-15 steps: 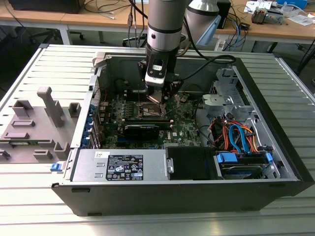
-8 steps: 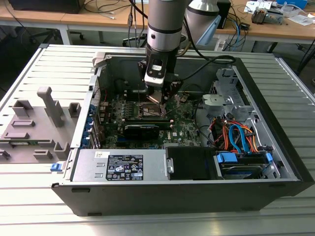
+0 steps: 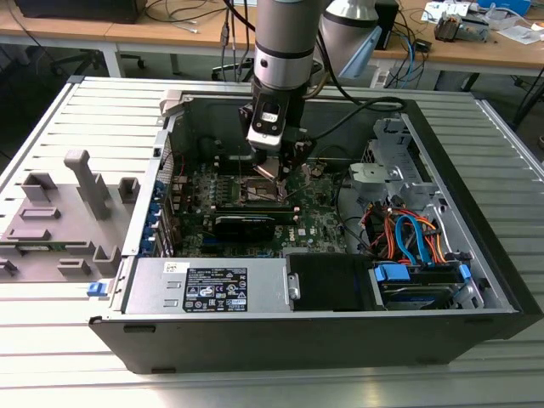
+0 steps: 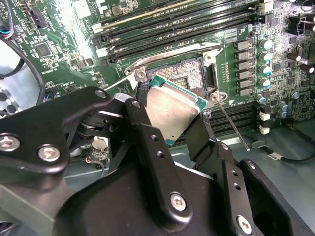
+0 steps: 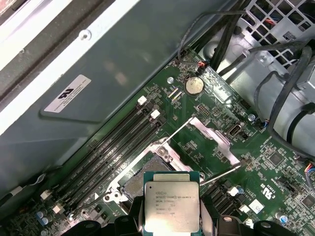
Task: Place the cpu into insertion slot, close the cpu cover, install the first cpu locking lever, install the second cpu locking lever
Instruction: 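Place the cpu into insertion slot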
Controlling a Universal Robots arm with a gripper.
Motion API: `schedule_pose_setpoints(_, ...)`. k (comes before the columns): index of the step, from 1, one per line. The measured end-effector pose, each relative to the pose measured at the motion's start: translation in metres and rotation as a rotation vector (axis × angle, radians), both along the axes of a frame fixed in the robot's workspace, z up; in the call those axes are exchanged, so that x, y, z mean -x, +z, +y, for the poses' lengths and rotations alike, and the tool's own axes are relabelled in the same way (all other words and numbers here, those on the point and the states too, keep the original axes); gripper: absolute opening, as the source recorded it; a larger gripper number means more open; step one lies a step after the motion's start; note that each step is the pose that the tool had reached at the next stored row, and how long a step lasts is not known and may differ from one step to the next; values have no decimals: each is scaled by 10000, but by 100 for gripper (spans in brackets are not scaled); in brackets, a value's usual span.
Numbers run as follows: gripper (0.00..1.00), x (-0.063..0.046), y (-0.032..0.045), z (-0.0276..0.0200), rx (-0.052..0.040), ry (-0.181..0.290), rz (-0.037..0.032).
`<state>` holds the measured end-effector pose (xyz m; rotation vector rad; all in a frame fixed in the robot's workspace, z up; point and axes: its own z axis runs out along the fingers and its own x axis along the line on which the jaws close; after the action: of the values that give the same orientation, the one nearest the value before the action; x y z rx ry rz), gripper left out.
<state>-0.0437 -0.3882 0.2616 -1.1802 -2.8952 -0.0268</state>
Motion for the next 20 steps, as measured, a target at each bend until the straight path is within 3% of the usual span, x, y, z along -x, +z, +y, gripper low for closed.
schedule_pose_setpoints(20,55,0,-13,0,0,-685,0)
